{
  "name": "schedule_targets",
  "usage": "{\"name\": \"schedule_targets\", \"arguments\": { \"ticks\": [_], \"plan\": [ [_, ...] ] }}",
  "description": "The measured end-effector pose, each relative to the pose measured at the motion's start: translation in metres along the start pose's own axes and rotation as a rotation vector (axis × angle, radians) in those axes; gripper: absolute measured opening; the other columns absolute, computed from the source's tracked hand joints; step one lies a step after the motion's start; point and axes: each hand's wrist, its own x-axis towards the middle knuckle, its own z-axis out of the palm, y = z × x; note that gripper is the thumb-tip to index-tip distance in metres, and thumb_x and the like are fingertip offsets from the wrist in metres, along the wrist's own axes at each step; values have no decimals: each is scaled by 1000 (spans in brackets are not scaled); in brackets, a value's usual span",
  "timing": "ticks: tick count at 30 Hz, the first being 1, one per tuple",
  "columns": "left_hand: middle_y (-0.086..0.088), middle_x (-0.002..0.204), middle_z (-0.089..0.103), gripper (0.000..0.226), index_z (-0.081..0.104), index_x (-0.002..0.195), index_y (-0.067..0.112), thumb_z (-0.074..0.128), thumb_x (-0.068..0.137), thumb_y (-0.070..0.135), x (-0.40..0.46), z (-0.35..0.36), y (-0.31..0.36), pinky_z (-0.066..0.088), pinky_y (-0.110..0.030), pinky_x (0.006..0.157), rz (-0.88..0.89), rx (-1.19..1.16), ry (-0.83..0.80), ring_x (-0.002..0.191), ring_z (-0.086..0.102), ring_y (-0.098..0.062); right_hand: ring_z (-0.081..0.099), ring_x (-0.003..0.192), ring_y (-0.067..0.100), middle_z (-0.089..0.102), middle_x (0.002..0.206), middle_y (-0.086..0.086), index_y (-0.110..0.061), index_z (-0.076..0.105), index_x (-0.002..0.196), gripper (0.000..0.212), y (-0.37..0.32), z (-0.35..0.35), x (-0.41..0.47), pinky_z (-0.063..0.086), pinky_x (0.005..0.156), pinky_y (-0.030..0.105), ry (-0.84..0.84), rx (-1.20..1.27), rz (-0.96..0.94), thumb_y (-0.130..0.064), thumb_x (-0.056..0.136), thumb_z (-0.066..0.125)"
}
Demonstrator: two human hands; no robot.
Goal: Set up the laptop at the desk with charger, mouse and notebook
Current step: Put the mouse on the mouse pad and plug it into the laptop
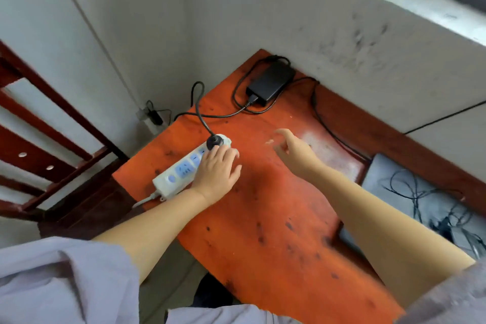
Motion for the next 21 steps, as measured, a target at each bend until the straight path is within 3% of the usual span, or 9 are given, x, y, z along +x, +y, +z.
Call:
{"name": "schedule_targets", "arguments": {
  "ticks": [4, 10, 15, 19, 21],
  "plan": [
    [-11, 97, 64, 20, 63, 100, 10, 61, 82, 20, 45, 21, 70, 48, -42, 78, 315, -63, -155, 91, 60, -33, 59, 91, 28, 62, 92, 10, -16, 49, 124, 33, 66, -25, -63, 43, 79, 33, 168, 32, 208, -16, 91, 44],
    [-9, 115, 58, 30, 56, 116, 15, 49, 89, 28, 88, 63, 178, 40, -40, 89, 665, -45, -327, 111, 52, -29, 59, 89, 29, 65, 95, 12, -10, 58, 116, 28, 136, -50, -169, 42, 82, 32, 422, 64, 487, -9, 91, 46],
    [-14, 139, 44, 57, 42, 138, 14, 58, 85, 26, 99, 91, 253, 33, -41, 104, 772, -98, -349, 131, 39, -30, 54, 104, 33, 61, 108, 14, -7, 62, 111, 26, 178, -58, -240, 44, 89, 40, 683, -88, 694, -9, 86, 54],
    [-9, 158, 16, 75, 15, 150, 21, 55, 87, 29, 118, 111, 309, 14, -50, 116, 838, 133, -374, 147, 11, -25, 35, 129, 31, 39, 139, 12, -16, 47, 126, 47, 209, -58, -258, 37, 98, 44, 618, -121, 911, -33, 84, 61],
    [-6, 156, 24, 73, 15, 149, 22, 54, 88, 30, 126, 122, 331, 7, -57, 115, 860, 281, -451, 146, 15, -24, 32, 132, 29, 35, 143, 11, -20, 42, 125, 51, 224, -57, -258, 36, 99, 44, 594, -46, 932, -41, 82, 62]
  ]
}}
